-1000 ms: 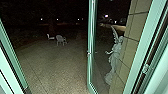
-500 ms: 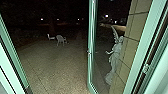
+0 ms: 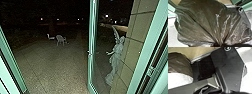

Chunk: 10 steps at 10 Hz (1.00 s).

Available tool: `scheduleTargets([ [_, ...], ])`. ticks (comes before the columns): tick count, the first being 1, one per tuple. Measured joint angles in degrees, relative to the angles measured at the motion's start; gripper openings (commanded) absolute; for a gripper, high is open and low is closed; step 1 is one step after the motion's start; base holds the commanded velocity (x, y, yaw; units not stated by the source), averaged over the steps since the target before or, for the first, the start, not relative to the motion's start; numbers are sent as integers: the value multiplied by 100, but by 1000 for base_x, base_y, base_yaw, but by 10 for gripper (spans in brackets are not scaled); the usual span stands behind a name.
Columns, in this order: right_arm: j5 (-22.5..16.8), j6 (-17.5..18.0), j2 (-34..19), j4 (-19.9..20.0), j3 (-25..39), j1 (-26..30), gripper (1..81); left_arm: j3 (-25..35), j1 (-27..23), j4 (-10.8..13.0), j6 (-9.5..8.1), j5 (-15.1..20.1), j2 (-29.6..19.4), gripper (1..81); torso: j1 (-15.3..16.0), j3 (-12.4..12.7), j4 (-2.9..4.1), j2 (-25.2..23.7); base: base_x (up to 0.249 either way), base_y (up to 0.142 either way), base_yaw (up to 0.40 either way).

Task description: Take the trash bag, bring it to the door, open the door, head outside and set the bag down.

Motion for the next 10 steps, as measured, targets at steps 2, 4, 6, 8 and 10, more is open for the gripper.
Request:
scheduleTargets([
  [2,10,-2,2,-2,0,-16,811,-2,30,0,2,-2,0,10,-4,2,0,-2,93,0,0],
  [4,13,2,20,0,-1,-30,811,0,39,0,2,7,-15,10,-11,2,0,-2,93,0,0],
  [6,7,15,16,0,-1,-44,811,-27,69,0,0,9,-45,10,-13,2,0,-2,93,0,0],
  [8,5,15,16,0,-1,-44,811,-24,55,0,2,2,-39,10,-11,2,0,-2,93,0,0],
  [10,7,13,11,-2,-1,-16,811,-21,37,0,2,2,-9,10,-14,2,0,-2,94,0,0],
])
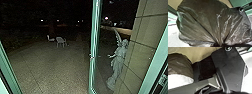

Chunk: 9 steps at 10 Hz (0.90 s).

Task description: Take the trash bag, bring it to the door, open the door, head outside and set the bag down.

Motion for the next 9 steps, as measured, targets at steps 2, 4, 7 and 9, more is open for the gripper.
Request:
scheduleTargets([
  [2,-27,30,41,5,0,-30,811,5,33,0,0,16,-55,10,1,0,0,2,95,0,0],
  [4,-16,-5,-74,2,-44,-11,811,38,29,0,-2,2,24,10,-5,0,0,0,98,0,0],
  [7,-30,4,2,5,-2,-17,811,22,10,0,-2,13,-6,10,3,0,0,-5,98,0,0],
  [9,-24,6,0,5,-2,5,811,11,32,0,0,-6,-22,10,-2,2,2,-7,98,0,0],
])
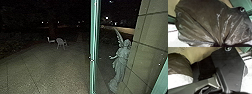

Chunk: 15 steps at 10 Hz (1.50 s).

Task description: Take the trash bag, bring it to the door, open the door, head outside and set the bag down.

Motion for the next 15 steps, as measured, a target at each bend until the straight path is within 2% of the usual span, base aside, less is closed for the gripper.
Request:
scheduleTargets([
  [1,-22,0,-30,0,0,-83,811,0,48,0,0,28,22,10,-7,2,37,-4,98,0,0],
  [2,-33,6,-79,0,-9,-61,811,22,-24,0,4,26,99,10,6,0,149,0,98,0,0],
  [3,0,2,-38,2,-27,33,811,46,-115,0,2,-11,62,10,14,-4,328,7,98,0,0],
  [9,-9,13,-79,5,-22,-17,811,11,1,0,2,4,51,10,3,0,1560,-4,98,0,0],
  [10,-6,16,-57,6,-24,-16,811,13,-2,0,0,0,38,10,2,2,1715,-4,98,0,0],
  [11,5,20,-22,13,-20,30,811,5,-29,0,2,4,-1,10,10,-2,1796,0,98,0,0],
  [15,22,24,-39,17,-18,44,811,16,-11,-5,-22,9,29,10,6,-2,1801,0,98,0,0],
])
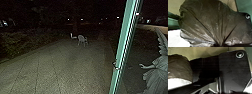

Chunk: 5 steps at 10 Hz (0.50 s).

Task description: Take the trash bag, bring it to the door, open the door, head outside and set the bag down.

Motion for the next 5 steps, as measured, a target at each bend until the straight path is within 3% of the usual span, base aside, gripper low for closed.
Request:
scheduleTargets([
  [1,2,-2,-5,0,0,0,811,-5,32,-15,-79,2,4,10,0,0,0,0,107,0,0],
  [5,0,-9,-5,0,-1,0,811,-5,37,-22,-72,15,22,10,-2,0,0,0,120,0,0],
])
